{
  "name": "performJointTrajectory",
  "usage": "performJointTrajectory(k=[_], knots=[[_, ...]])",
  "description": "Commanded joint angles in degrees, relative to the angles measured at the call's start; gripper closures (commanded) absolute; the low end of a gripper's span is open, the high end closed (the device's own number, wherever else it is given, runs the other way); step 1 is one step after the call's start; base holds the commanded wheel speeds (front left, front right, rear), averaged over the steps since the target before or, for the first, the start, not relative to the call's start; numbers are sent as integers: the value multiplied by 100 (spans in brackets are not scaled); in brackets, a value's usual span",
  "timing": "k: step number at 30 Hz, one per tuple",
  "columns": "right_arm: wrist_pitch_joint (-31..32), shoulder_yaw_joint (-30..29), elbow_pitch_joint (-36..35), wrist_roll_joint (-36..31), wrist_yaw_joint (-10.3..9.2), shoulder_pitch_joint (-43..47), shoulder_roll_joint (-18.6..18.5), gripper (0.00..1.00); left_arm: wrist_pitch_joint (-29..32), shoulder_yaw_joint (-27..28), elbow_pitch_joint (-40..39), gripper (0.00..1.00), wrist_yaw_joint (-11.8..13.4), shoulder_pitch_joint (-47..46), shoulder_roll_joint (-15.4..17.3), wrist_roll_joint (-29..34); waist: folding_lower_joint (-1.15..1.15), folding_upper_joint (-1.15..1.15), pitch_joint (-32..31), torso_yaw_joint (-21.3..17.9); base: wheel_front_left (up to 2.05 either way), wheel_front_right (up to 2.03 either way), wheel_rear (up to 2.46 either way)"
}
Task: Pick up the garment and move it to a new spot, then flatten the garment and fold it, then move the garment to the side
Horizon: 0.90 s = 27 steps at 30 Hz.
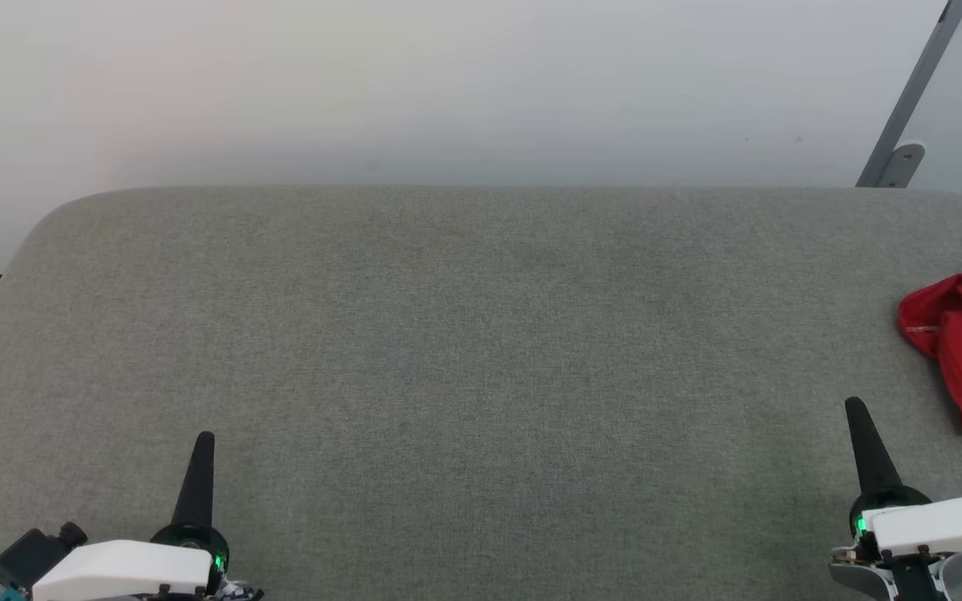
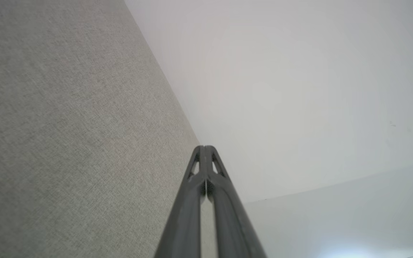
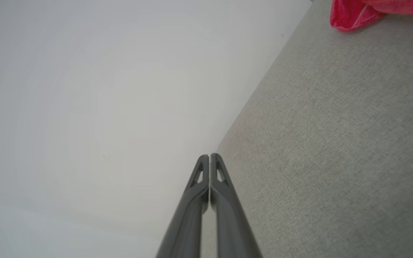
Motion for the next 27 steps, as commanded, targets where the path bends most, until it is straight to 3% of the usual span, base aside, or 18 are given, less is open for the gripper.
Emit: performJointTrajectory(k=[1, 27], knots=[[36, 15, -9, 124, 1, -102, 3, 100, 44, 29, -22, 100, -18, -150, 21, -122, 0, 0, 1, -4, 0, 0, 0], [376, 29, 100, 1331, 0, -322, 106, 100, 396, 116, 125, 100, -25, -434, -37, -1256, 0, 0, 23, -100, 0, 0, 0]])
